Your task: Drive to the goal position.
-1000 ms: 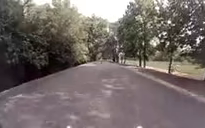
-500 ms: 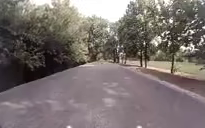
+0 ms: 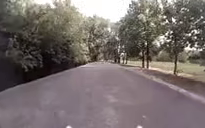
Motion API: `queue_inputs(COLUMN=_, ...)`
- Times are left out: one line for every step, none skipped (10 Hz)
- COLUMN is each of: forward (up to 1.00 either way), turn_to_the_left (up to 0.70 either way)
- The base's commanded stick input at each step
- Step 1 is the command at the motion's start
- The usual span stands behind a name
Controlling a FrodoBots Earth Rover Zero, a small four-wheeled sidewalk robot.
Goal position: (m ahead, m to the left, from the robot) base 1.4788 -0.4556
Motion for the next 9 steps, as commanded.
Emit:
queue_inputs(forward=0.7, turn_to_the_left=0.0)
queue_inputs(forward=0.7, turn_to_the_left=0.0)
queue_inputs(forward=0.7, turn_to_the_left=0.0)
queue_inputs(forward=0.7, turn_to_the_left=0.0)
queue_inputs(forward=0.7, turn_to_the_left=0.0)
queue_inputs(forward=0.7, turn_to_the_left=-0.23)
queue_inputs(forward=0.7, turn_to_the_left=-0.35)
queue_inputs(forward=0.7, turn_to_the_left=-0.35)
queue_inputs(forward=0.7, turn_to_the_left=-0.35)
